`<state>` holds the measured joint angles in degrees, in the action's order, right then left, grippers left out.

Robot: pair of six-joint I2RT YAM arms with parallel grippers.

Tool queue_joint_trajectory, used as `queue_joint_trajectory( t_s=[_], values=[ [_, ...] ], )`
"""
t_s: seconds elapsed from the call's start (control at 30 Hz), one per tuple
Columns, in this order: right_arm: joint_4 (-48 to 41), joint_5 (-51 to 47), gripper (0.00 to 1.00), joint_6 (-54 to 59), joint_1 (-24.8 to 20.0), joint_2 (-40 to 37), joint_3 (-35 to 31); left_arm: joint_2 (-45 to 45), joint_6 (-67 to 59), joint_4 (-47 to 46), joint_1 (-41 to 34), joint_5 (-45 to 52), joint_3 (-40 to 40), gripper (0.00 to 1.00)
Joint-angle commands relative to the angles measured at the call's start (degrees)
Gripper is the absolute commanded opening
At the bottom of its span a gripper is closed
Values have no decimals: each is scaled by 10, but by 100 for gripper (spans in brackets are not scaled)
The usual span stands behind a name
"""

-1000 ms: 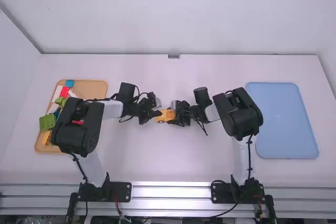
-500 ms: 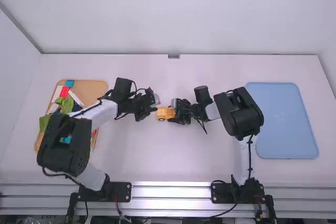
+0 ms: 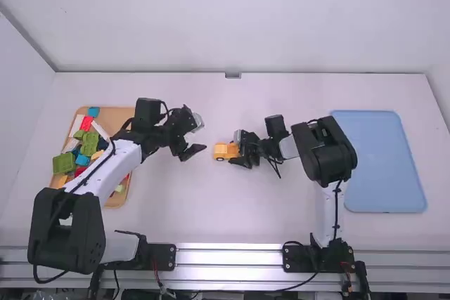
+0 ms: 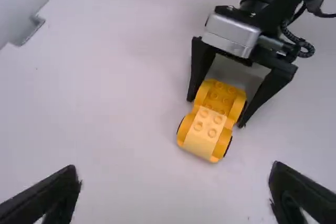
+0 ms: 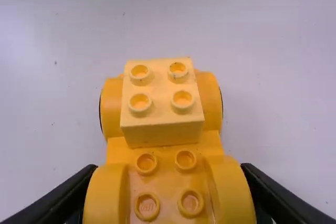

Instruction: Assemble lego blocks to make yellow taxi

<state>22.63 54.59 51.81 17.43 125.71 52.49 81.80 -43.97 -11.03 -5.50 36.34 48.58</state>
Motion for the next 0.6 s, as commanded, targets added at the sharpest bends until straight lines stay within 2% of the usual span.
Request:
queue_joint_trajectory(
  t_s=[0.0,0.07,0.2,0.33,0.43,0.5,0.57],
  values=[
    [-37,-69,85,40,-3,-11,-7,-5,9,2,2,1,-6,99],
    [-82,-87,100,60,-6,-41,-7,-5,16,3,8,0,-7,99],
    [-141,-145,99,70,-10,-96,-7,-5,108,24,23,-36,-6,99],
    [-159,-188,99,63,-12,-152,-8,-5,252,43,44,-128,-6,99],
    [-158,-171,98,50,-17,-187,-6,-5,308,42,48,-173,-6,99],
    [-157,-145,98,-28,-17,-225,10,-6,398,46,47,-208,-3,99],
    [-177,-128,99,-56,-12,-249,30,-7,461,49,45,-226,-1,99]
  ],
)
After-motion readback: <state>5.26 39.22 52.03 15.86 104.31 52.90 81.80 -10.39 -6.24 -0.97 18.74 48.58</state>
